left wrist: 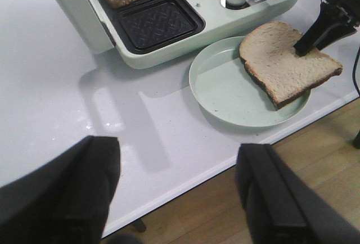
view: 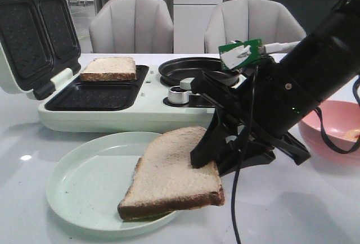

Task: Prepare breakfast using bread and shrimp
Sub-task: 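Grasp the second bread slice with the right gripper and lift it, then carry the slice over and lay it on the first slice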

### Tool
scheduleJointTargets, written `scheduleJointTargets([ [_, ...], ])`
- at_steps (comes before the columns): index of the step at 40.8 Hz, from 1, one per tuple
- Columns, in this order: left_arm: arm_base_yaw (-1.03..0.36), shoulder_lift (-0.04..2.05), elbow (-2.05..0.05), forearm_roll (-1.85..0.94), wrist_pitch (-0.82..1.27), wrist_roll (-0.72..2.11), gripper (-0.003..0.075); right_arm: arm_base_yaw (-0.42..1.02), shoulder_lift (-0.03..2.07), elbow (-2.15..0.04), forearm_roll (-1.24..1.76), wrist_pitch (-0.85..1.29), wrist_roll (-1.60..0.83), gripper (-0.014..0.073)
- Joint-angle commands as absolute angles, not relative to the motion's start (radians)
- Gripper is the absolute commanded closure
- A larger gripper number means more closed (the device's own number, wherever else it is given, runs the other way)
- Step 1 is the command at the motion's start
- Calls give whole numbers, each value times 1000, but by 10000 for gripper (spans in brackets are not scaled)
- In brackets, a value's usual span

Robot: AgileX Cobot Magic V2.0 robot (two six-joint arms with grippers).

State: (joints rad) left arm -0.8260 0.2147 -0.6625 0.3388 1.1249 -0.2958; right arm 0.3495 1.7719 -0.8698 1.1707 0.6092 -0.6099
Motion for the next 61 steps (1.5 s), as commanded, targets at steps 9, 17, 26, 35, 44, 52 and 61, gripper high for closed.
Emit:
scheduleJointTargets([
  [9, -835, 229, -687, 360, 1061, -298, 223, 351, 1607, -900, 1197, 665, -620, 531],
  [17, -835, 229, -687, 360, 1061, -298, 223, 351, 1497, -989, 1222, 711, -620, 531],
  [26, -835, 229, -687, 360, 1061, -298, 223, 373, 1533, -1167, 1278, 652, -620, 531],
  [35, -835, 229, -687, 360, 1059, -298, 223, 421, 1716, -1372, 1294, 599, -620, 531],
  [44, -835, 229, -687, 360, 1059, -298, 223, 423, 1929, -1570, 1380, 612, -620, 528],
  [52, -835, 229, -687, 360, 1059, -298, 223, 432, 2076, -1695, 1427, 637, -620, 517],
  [61, -835, 229, -687, 366, 1059, -298, 223, 439, 2142, -1733, 1425, 658, -620, 210],
])
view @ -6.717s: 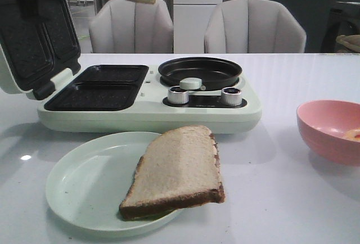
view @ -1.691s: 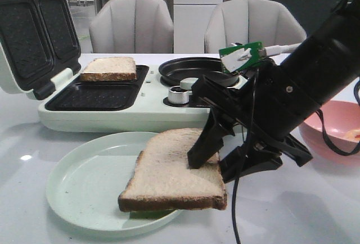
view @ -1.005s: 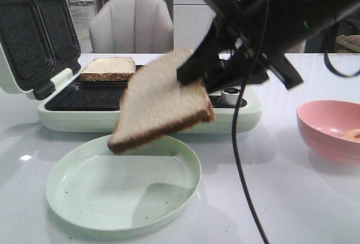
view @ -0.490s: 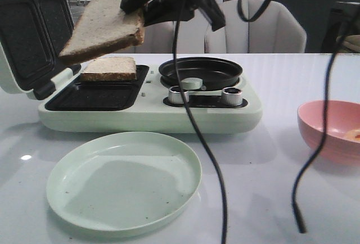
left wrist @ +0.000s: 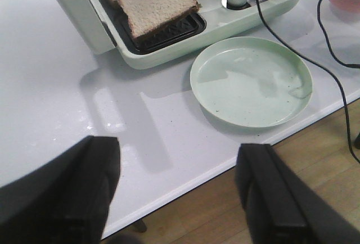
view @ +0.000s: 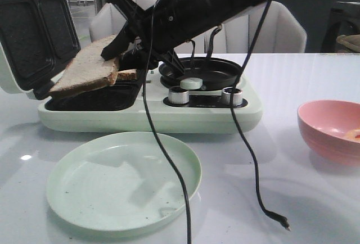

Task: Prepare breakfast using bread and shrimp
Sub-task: 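Carry the slice over and lay it on the first slice, then open the right gripper and withdraw it from the sandwich maker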

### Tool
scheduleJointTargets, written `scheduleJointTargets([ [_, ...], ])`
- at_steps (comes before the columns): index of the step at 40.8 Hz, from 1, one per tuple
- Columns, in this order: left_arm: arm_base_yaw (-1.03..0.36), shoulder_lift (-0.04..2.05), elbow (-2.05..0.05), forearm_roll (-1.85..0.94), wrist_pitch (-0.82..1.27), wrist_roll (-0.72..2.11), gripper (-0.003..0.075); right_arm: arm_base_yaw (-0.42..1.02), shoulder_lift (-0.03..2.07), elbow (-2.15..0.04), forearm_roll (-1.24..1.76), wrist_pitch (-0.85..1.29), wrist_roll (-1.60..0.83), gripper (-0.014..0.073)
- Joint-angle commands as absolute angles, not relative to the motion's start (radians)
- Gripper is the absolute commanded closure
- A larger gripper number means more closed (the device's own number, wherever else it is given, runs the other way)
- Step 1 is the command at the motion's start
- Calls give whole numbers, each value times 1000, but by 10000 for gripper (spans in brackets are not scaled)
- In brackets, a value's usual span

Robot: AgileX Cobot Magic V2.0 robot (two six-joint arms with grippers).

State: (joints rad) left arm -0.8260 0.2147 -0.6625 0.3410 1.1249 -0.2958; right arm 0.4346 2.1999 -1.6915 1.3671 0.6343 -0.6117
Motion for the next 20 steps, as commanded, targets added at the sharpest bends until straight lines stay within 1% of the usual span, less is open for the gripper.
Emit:
scheduleJointTargets([
  [1, -835, 229, -687, 368, 1059, -298, 223, 439, 2147, -1733, 1424, 655, -620, 162],
  [3, -835, 229, -687, 373, 1059, -298, 223, 439, 2150, -1733, 1423, 652, -620, 95],
  [5, -835, 229, -687, 375, 1059, -298, 223, 438, 2152, -1733, 1419, 642, -620, 64],
  [12, -835, 229, -687, 380, 1059, -298, 223, 429, 2141, -1733, 1411, 635, -620, 65],
  [20, -835, 229, -687, 387, 1059, -298, 223, 418, 2069, -1733, 1304, 641, -614, 99],
])
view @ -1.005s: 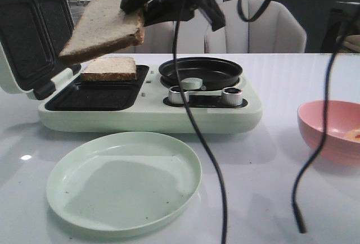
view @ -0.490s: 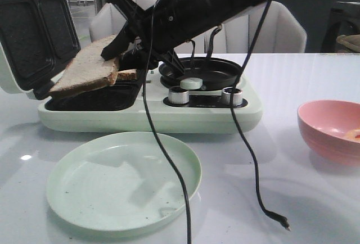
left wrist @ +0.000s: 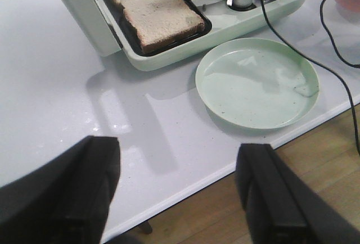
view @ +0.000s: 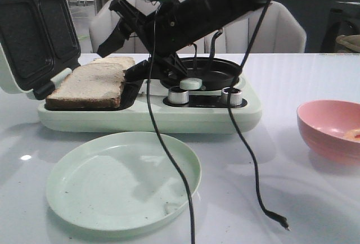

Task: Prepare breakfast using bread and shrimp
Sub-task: 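Open the right gripper and withdraw it from the sandwich maker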

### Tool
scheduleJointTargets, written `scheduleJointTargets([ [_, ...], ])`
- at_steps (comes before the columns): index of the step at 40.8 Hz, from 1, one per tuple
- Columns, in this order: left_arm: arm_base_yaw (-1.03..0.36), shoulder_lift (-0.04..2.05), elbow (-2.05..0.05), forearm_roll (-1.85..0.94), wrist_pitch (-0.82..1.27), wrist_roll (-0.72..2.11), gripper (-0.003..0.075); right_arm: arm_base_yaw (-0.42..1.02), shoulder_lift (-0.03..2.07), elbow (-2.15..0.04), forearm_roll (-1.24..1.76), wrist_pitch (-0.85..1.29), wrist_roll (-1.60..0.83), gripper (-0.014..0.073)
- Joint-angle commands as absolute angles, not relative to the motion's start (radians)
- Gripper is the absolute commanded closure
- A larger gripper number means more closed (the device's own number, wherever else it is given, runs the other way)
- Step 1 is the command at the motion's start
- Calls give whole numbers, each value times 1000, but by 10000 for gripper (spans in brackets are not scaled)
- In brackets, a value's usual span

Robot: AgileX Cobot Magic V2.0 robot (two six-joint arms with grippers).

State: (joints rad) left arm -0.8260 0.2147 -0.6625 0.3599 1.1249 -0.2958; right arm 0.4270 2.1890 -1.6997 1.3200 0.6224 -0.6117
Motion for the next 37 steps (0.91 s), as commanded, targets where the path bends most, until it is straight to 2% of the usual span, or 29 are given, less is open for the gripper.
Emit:
scheduleJointTargets([
  [1, -835, 229, -687, 387, 1059, -298, 223, 418, 2053, -1733, 1281, 641, -603, 99],
  [12, -835, 229, -687, 387, 1059, -298, 223, 440, 1851, -1733, 743, 747, -307, 99],
  [22, -835, 229, -687, 340, 1059, -298, 223, 569, 1605, -1658, 153, 905, -18, 99],
  [27, -835, 229, -687, 305, 1059, -298, 223, 609, 1458, -1540, 38, 905, 39, 99],
  [37, -835, 229, -687, 277, 1063, -298, 223, 610, 1156, -1253, 0, 849, 65, 99],
])
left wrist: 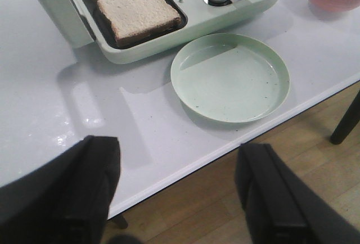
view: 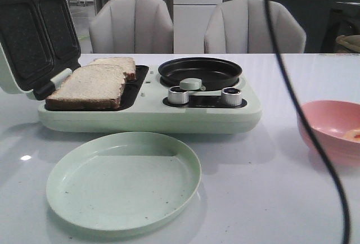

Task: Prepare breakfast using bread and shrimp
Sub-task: 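Open the right gripper and withdraw it from the sandwich maker, then reach the left gripper to the sandwich maker lid handle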

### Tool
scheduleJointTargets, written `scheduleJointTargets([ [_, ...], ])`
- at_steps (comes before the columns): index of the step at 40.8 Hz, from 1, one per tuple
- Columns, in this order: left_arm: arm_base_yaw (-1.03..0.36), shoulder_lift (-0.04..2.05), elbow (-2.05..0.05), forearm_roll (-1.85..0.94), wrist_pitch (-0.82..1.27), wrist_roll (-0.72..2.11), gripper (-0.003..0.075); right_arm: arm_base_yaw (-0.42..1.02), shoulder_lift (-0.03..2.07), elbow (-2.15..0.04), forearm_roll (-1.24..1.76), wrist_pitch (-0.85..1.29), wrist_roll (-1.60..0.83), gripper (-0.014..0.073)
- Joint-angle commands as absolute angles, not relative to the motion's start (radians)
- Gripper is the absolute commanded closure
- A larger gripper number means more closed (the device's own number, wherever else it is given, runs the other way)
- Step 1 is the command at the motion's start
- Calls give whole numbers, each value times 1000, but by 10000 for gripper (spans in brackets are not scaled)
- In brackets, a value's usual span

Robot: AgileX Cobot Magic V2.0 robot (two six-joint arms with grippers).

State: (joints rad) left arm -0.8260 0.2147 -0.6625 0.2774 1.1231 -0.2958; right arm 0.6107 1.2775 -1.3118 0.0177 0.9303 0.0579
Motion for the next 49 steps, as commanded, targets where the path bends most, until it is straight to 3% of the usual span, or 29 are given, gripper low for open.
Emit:
scheduleJointTargets([
  [1, -835, 229, -687, 275, 1063, -298, 223, 610, 1130, -1219, 0, 843, 65, 99],
  [21, -835, 229, -687, 256, 1063, -298, 223, 609, 661, -789, 0, 808, 65, 99],
  [39, -835, 331, -687, 296, 1146, -300, 224, 609, 614, -771, 0, 824, 65, 99],
  [43, -835, 411, -687, 356, 1223, -334, 256, 609, 614, -771, 0, 824, 65, 99],
  [49, -835, 543, -687, 429, 1264, -428, 367, 609, 614, -771, 0, 824, 65, 99],
])
